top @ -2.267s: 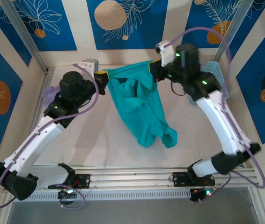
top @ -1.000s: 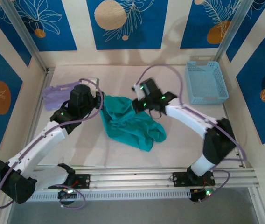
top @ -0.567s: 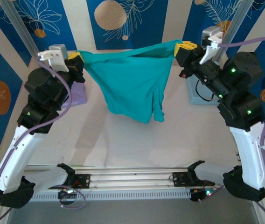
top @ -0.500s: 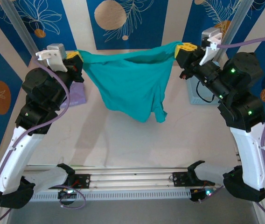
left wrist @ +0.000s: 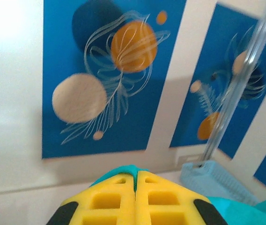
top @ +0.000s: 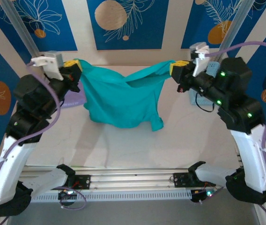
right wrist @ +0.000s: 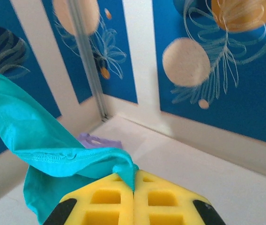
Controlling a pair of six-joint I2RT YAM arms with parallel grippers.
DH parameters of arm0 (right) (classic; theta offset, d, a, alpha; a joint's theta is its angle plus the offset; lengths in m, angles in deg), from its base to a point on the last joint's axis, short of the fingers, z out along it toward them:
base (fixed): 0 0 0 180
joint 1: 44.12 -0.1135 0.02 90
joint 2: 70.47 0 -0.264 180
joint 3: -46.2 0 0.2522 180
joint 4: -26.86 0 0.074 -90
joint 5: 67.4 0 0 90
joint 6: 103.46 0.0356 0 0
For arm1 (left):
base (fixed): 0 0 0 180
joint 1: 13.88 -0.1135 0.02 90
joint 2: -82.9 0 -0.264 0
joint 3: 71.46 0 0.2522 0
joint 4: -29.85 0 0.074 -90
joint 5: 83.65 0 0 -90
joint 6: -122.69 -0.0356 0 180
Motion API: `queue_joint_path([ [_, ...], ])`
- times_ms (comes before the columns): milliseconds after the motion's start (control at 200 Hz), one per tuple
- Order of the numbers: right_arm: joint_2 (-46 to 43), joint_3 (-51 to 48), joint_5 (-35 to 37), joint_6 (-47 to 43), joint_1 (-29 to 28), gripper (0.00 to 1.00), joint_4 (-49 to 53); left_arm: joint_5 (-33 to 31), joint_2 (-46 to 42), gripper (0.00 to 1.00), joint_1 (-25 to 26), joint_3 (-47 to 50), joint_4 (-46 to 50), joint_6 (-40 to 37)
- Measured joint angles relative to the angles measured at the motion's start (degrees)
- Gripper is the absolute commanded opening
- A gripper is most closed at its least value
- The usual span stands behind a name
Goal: Fold the inside-out t-shirt
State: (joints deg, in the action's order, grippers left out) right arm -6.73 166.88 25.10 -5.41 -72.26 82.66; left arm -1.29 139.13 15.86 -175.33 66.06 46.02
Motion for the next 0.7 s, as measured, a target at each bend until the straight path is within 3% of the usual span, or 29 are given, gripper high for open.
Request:
queue_joint_path([
  [260, -6.14, 4.79, -3.21, 1.79, -0.04, 0.00, -0.92, 3.78, -1.75, 0.00, 0.00, -7.54, 0.68, 1.27],
  [415, -5.88, 1.66, -0.74, 1.22, -0.02, 0.00, -1.55, -0.02, 0.11, 0.00, 0.00, -6.03, 2.14, 0.83],
  [520, -2.05, -0.17, 2.27, -0.11, 1.77, 0.00, -1.55, -5.31, 6.10, 0.00, -0.20, -5.03, 2.91, -1.20],
  [700, 11.89, 2.32, 1.99, -0.55, 10.56, 0.00, -3.80, -9.66, 22.40, 0.00, -2.12, -9.77, 3.85, -5.51],
])
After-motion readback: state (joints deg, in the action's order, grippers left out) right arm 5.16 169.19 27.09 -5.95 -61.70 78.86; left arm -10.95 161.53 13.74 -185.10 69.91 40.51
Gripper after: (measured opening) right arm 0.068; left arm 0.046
